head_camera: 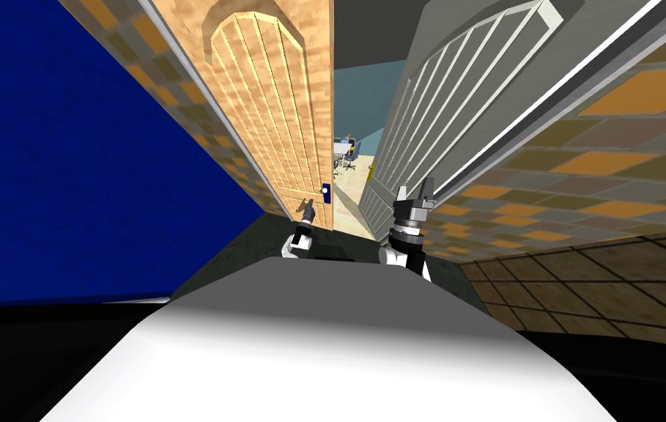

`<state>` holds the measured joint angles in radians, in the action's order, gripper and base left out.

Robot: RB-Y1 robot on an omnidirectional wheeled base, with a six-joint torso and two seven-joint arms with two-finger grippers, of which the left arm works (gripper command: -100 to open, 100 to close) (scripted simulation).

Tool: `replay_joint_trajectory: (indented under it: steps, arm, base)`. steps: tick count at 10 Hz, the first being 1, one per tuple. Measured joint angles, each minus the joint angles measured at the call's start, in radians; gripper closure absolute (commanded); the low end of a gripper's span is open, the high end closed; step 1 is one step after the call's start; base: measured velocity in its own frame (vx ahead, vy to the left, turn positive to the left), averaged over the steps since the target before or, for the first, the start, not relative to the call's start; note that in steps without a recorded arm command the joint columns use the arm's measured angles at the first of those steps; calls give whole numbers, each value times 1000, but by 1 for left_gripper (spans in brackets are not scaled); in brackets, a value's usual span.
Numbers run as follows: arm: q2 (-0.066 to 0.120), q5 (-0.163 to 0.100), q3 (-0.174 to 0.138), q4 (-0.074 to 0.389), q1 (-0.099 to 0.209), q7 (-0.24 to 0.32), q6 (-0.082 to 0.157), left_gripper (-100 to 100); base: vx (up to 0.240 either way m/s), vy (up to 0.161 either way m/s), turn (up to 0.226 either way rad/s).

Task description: Push the door open

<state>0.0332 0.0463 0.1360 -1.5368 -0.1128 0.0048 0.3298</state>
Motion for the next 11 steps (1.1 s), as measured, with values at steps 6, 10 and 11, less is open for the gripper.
replay_joint_trajectory:
  steps: [6,10,11]
  arm:
    - [-22,-5,19,130,58,5,-20,-100]
    - [-47,-8,37,217,100,7,-48,-100]
    - [-52,-8,38,233,107,7,-50,-100]
  base:
    - [96,56,-37]
    - [144,71,-38]
    - [42,21,-2]
